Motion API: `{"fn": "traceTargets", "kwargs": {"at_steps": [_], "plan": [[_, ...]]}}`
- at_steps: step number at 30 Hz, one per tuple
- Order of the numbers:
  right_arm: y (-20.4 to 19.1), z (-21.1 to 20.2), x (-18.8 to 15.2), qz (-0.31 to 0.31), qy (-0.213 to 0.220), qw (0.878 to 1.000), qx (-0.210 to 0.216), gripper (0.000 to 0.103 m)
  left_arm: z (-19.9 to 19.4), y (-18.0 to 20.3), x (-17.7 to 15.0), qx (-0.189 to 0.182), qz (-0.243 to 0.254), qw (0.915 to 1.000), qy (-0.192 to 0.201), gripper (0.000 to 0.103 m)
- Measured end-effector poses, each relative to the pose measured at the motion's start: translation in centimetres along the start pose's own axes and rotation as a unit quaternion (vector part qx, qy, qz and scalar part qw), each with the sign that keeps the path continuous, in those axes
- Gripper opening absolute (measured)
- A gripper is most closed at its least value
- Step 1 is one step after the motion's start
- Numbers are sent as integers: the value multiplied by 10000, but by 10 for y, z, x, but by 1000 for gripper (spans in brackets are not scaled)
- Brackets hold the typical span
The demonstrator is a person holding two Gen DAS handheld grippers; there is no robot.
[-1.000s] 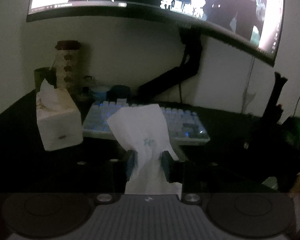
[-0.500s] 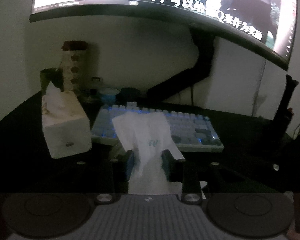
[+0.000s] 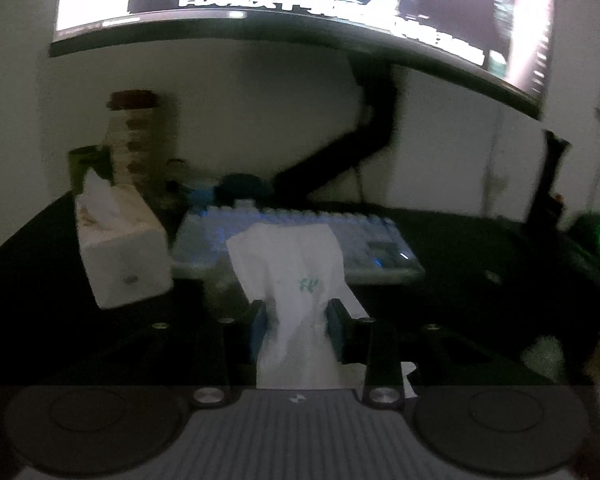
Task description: Clean container
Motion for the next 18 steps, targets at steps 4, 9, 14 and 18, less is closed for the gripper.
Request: {"fn": "traceTargets", "kwargs": {"at_steps": [4, 9, 14, 18], "plan": [[-2, 1, -1, -78, 22, 10000, -41, 103, -3, -2, 3, 189, 25, 9998, 56, 30], [-2, -2, 0, -105, 118, 9999, -33, 103, 12, -24, 17, 247, -296, 9992, 102, 31], [-4, -2, -1, -137, 122, 9998, -35, 103, 22, -32, 24, 322, -440, 9983, 209, 31], [-3, -1, -1, -209, 159, 9995, -191, 103, 21, -30, 22, 291, -356, 9985, 298, 31]]}}
Point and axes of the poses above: each gripper's, at about its wrist camera, not at the fingertips, and z roughly the way its jaws point, y to its right, x to its top, the point moved 7 cm from there along z, roughly the way its jaws point, and after that the axes turned 15 degrees about -x, right-handed, at the moved point
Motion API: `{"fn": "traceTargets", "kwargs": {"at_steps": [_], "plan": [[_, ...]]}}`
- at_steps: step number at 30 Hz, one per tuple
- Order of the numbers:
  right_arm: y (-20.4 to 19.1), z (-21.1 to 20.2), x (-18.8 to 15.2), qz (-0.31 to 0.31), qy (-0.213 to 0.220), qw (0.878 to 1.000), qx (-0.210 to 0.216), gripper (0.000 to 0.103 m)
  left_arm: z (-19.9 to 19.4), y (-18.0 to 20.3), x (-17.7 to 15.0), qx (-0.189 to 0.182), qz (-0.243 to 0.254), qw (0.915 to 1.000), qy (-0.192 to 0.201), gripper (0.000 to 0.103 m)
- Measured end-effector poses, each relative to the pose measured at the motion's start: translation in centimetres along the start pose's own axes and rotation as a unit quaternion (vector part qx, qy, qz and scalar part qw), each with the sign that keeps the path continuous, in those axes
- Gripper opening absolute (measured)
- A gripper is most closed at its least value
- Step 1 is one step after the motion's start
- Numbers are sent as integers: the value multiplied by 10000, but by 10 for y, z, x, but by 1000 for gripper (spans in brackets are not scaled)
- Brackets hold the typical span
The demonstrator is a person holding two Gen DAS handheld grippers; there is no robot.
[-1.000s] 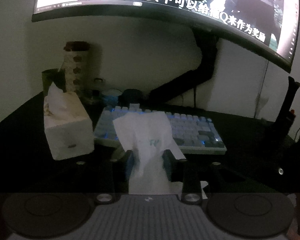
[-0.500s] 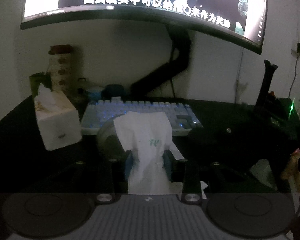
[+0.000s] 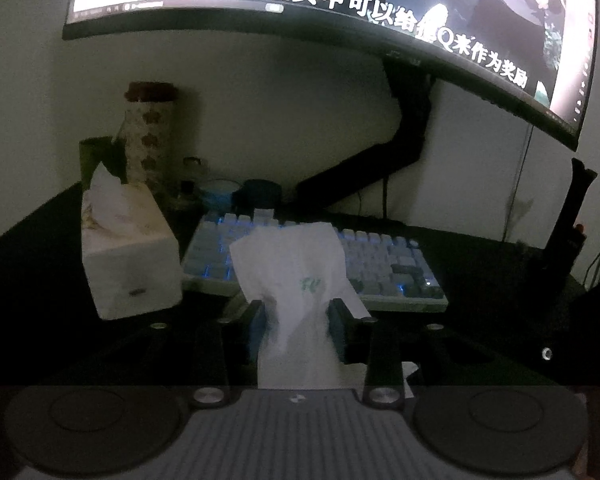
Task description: Clean container
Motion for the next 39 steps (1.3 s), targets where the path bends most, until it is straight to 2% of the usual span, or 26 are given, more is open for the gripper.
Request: {"fn": "traceTargets", "kwargs": {"at_steps": [6, 11, 25, 29, 39], "plan": [[-3, 0, -2, -149, 23, 9998, -92, 103, -18, 6, -14, -172, 39, 9998, -14, 31], [-3, -1, -2, -195, 56, 9997, -115, 103, -27, 15, -23, -498, 108, 9986, -118, 32], [-1, -2, -1, -151, 108, 9997, -183, 103, 4, -4, -2, -390, -187, 9991, -50, 32], [0, -5, 0, -129, 179, 9995, -212, 103, 0, 0, -6, -286, -53, 9996, 22, 32], [3, -6, 3, -123, 258, 9992, -279, 103, -24, 15, -23, -422, 296, 9986, -90, 33]]}}
Point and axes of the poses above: each gripper's, at about its wrist camera, not at the fingertips, and z roughly the way its jaws point, y to its right, x to its top, the point moved 7 cm from there along z, roughly the way its jaws point, and after that the axes turned 15 degrees about -x, right-handed, at the moved point
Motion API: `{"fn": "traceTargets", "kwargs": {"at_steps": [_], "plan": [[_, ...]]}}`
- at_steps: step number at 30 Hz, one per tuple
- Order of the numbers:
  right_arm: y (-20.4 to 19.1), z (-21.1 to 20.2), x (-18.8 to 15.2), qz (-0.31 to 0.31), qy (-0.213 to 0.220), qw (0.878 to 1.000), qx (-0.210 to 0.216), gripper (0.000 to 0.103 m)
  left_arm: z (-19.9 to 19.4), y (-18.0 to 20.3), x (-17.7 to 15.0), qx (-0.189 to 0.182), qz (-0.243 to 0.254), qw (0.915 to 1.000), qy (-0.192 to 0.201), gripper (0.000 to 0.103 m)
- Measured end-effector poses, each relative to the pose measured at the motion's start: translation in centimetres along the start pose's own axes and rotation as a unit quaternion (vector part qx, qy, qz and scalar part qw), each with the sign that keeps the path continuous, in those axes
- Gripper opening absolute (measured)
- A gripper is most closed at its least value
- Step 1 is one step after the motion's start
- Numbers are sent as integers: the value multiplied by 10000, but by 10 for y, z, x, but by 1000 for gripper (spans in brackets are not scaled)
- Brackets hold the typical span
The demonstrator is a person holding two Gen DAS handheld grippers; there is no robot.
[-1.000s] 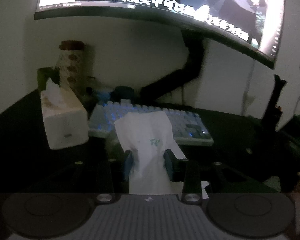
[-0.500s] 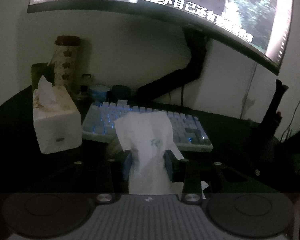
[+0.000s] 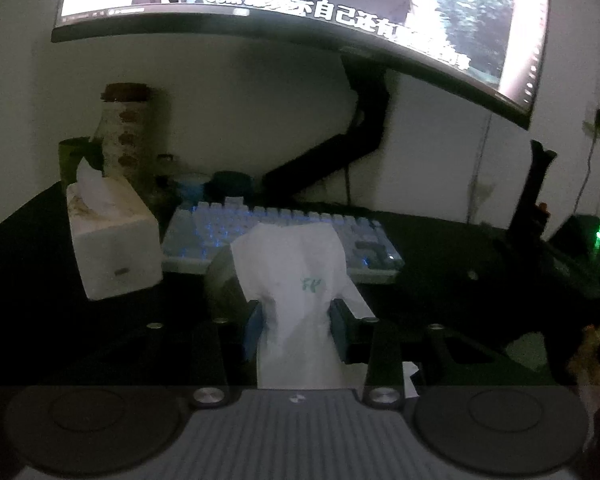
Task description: Clean container
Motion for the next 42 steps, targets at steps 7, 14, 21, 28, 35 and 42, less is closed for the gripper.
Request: {"fn": "traceTargets", "kwargs": {"at_steps": [7, 14, 21, 28, 35, 42], "plan": [[0, 1, 1, 1, -7, 10000, -8, 103, 8, -3, 7, 92, -34, 9999, -20, 34], [1, 1, 1, 26, 11, 10000, -33, 103, 20, -1, 12, 120, -39, 9999, -29, 33], [2, -1, 3, 43, 122, 9999, -59, 103, 28, -3, 15, 174, -64, 9998, 80, 33], [2, -1, 4, 42, 137, 9999, -49, 103, 15, -9, 9, 299, -78, 9993, 213, 33], [4, -1, 4, 51, 102, 9999, -64, 103, 16, -8, 11, 268, -29, 9994, 215, 33], [2, 0, 3, 43, 49, 10000, -31, 103, 23, -7, 15, 187, -79, 9997, 132, 33]]}}
Point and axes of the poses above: each gripper's, at about its wrist camera, not at the fingertips, and z roughly the way its jaws point, y to its right, x to its top, the point moved 7 cm from there along z, roughly the way its jaws point, and after that the axes turned 15 degrees about -x, right-handed, at the moved point
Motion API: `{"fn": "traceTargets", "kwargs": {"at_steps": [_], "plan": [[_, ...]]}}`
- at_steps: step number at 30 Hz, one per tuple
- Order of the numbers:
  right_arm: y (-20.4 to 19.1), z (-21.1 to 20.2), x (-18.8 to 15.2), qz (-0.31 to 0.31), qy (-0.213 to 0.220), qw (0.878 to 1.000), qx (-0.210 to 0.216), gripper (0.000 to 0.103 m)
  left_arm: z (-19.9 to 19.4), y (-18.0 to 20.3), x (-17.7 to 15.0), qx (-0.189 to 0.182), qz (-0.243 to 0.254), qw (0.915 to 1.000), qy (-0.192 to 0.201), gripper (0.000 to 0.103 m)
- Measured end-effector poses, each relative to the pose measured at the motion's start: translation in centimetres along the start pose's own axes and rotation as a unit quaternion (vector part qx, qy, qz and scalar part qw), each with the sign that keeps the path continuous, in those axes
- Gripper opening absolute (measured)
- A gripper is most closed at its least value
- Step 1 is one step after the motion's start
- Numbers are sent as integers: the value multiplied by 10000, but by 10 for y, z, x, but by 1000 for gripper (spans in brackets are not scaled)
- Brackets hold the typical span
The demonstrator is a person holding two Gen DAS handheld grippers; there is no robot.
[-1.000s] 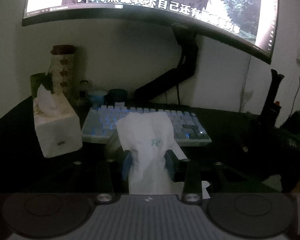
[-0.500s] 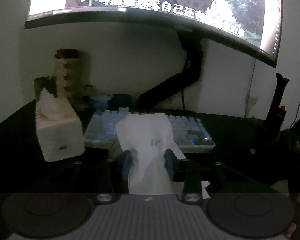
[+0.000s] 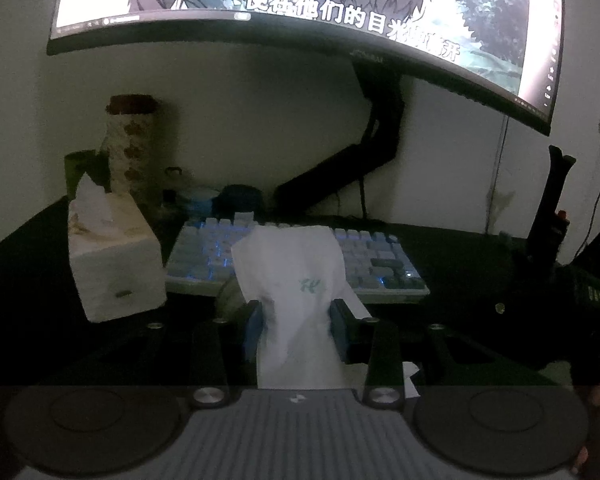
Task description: Clean container
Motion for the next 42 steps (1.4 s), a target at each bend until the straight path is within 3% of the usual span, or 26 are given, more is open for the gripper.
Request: {"fn": "traceTargets", "kwargs": {"at_steps": [9, 19, 34, 42], "plan": [[0, -3, 2, 15, 99, 9999, -16, 103, 2, -3, 1, -23, -153, 9999, 19, 33], [-1, -1, 1, 28, 54, 10000, -19, 103, -21, 8, -20, -643, -309, 9971, -261, 33], [-7, 11, -7, -124, -286, 9995, 75, 103, -15, -41, -15, -54, -674, 9977, -55, 33], [0, 32, -4, 692, -619, 9953, 259, 103, -10, -58, -26, -27, -895, 9959, -158, 32]]}}
Point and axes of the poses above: each gripper's, at about its wrist camera, not at the fingertips, and z roughly the way its jaws point, y to its right, x to its top, the point moved 7 cm from there along z, roughly the way its jaws point, and after that the axes turned 15 degrees about -x, right-handed, at the moved point
